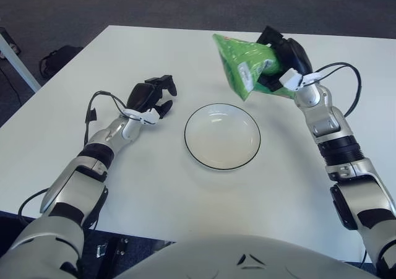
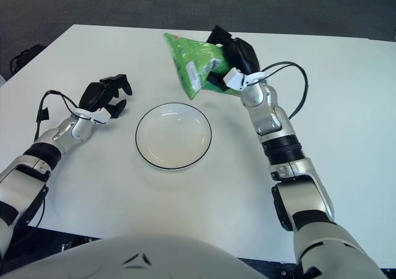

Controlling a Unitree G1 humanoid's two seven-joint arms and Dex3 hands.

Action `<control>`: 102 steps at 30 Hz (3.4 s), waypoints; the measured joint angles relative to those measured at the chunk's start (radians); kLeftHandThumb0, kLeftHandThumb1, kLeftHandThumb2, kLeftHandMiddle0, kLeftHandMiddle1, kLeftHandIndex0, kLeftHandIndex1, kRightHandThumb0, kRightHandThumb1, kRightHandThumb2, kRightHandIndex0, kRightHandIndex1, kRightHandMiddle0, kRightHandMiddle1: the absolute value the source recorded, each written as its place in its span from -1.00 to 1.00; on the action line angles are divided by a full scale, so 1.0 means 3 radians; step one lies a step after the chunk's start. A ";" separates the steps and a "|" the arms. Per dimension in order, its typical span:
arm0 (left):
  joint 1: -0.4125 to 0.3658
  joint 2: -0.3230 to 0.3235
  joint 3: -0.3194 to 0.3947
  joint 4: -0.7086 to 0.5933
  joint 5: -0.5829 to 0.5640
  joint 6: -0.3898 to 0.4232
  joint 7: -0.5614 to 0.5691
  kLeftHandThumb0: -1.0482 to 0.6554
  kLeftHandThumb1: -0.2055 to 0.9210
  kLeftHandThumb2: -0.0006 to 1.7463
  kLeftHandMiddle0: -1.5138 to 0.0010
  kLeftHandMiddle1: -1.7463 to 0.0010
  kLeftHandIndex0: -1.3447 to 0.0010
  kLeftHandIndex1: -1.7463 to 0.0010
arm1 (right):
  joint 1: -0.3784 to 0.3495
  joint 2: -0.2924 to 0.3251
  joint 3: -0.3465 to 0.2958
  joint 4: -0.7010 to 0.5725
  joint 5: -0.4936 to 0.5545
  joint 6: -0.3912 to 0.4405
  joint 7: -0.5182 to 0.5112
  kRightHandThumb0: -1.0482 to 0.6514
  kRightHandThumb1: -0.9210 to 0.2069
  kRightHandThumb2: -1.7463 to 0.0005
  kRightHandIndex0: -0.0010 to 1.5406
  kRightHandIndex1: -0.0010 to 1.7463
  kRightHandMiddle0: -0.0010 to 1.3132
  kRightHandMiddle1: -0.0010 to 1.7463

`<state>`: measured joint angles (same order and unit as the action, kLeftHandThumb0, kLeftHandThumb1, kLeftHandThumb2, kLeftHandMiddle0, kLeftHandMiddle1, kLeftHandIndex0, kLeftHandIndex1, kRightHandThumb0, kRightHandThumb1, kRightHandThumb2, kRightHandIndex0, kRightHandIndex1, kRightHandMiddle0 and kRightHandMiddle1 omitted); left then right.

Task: Put the snack into the plate.

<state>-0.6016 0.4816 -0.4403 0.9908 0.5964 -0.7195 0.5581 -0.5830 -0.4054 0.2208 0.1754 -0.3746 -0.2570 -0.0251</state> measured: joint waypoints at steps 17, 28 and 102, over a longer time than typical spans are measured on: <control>0.0021 -0.0078 0.0116 0.0024 -0.0115 0.0021 -0.0110 0.21 -0.18 0.58 0.09 -1.00 0.36 -0.92 | 0.0125 0.0033 0.0112 -0.0507 0.0093 -0.0297 0.0698 0.23 0.73 -0.99 0.15 0.98 0.02 1.00; 0.0034 -0.0119 0.0162 -0.0001 -0.0120 0.0059 -0.0157 0.21 -0.17 0.58 0.09 -1.00 0.36 -0.93 | 0.0182 0.0030 0.0305 -0.0550 0.0231 -0.0524 0.1208 0.23 0.71 -0.96 0.14 0.95 0.01 1.00; 0.0157 -0.0084 0.0173 -0.0400 -0.0126 0.0280 -0.0460 0.22 -0.19 0.60 0.27 -1.00 0.20 -0.99 | -0.0812 -0.0733 0.0084 0.0440 0.1392 -0.0615 0.3764 -0.88 -1.00 0.50 -1.00 -1.00 -1.00 -1.00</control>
<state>-0.5546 0.4563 -0.3884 0.8710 0.5586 -0.6355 0.4201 -0.8267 -0.6254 0.2459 0.3074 0.0431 -0.4417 1.1041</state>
